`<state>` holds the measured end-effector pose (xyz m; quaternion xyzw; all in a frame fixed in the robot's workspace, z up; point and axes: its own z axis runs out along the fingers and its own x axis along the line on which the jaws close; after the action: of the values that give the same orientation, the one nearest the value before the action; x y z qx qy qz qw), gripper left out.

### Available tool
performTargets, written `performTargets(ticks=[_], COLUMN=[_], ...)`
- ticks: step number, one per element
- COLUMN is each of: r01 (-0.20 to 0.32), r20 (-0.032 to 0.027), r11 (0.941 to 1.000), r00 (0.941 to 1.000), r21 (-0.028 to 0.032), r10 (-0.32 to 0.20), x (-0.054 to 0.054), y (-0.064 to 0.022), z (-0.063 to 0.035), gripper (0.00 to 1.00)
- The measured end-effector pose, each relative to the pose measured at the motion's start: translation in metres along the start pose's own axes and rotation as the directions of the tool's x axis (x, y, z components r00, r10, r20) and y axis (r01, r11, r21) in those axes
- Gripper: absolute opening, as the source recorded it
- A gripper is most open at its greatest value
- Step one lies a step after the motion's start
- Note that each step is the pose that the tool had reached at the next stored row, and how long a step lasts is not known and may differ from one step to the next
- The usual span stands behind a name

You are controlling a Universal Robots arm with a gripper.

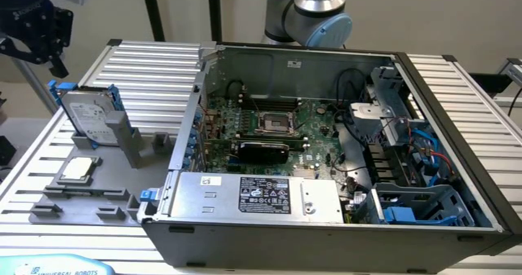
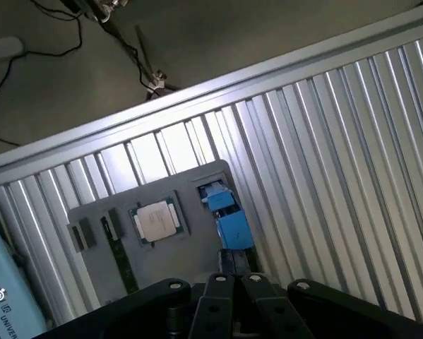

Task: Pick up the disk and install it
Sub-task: 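Pick up the disk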

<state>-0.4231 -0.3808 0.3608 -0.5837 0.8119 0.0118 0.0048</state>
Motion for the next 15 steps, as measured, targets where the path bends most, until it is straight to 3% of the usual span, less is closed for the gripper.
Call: performTargets(ticks=[7,15], r01=[0.120,0.239], r20=[-0.0015,-0.0027], r11=[0.9927,0.9710], r00=[0.9927,0.9710], r21=[-0.0027,-0.0056], r10=[-0.120,-0.239], x=[-0.0004,-0.0011], y=[0.0002,0.0010], z=[0.0013,0.0033], gripper=[0.11,0.11])
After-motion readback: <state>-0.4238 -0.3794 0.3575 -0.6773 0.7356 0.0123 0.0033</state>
